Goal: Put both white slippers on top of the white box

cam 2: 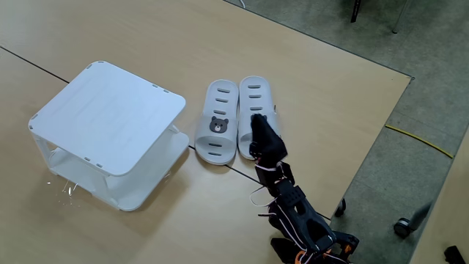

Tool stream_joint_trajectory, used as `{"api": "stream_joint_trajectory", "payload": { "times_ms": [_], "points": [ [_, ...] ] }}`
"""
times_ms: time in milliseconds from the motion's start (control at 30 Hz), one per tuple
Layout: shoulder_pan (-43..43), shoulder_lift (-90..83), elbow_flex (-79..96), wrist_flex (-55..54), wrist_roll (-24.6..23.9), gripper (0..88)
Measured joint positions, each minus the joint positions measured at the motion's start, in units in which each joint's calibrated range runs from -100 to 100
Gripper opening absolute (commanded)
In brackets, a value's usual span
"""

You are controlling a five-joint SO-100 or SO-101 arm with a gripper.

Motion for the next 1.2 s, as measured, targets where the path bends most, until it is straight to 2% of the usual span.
{"api": "stream_joint_trajectory", "payload": {
  "times_ms": [133, 300, 500, 767, 900, 1033, 1200],
  "points": [
    [0.1, 11.1, 0.4, 3.2, 0.0, 0.8],
    [-0.4, 32.1, 0.1, -5.8, 0.0, 0.8],
    [-0.4, 50.8, -0.5, -7.0, 0.0, 0.8],
    [-0.4, 70.5, -1.0, -7.0, 0.0, 1.0],
    [-0.4, 74.5, -1.0, -7.0, 0.0, 1.2],
    [-0.4, 79.8, -1.0, -10.8, 0.0, 12.4],
    [-0.4, 89.8, -0.7, -24.5, 0.0, 17.1]
  ]
}}
